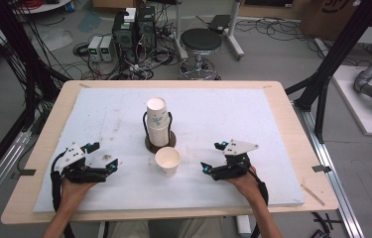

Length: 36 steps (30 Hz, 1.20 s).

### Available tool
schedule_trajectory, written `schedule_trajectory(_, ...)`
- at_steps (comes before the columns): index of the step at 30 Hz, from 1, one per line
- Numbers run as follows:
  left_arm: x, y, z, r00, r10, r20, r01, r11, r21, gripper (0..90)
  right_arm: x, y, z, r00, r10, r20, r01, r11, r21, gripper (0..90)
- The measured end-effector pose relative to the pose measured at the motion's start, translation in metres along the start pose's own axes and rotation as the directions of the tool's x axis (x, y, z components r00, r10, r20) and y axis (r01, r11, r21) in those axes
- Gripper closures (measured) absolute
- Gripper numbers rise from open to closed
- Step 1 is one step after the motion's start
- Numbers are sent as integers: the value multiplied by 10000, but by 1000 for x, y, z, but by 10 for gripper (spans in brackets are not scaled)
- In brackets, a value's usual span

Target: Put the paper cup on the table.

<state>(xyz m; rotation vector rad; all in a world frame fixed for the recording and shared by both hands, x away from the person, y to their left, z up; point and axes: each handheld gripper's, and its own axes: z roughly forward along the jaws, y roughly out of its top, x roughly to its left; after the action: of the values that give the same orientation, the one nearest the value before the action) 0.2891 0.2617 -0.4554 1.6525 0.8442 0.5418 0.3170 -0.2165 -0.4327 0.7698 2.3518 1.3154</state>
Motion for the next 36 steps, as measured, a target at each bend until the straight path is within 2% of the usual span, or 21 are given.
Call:
schedule_trajectory(1, 0, 0, 0, 10000, -25, -10, 25, 10000, -21, 18, -2, -3, -3, 9997, 196, 137, -195, 9998, -108, 141)
schedule_trajectory(6, 0, 0, 0, 10000, -6, -48, 6, 10000, -3, 17, -10, -12, -10, 9971, 445, 612, -424, 9985, -356, 142)
schedule_trajectory(19, -1, 0, -1, 9997, 30, -226, -31, 10000, -73, 18, -20, -22, -18, 9874, 1108, 1131, -1001, 9903, -966, 143)
schedule_trajectory(26, -1, 0, 0, 9998, -44, -205, 42, 10000, -78, 17, -25, -29, -17, 9849, 1388, 1036, -1289, 9869, -971, 147)
schedule_trajectory(36, -1, 0, 0, 9997, -62, -230, 61, 10000, -76, 17, -26, -32, -18, 9857, 1343, 1020, -1237, 9869, -1036, 147)
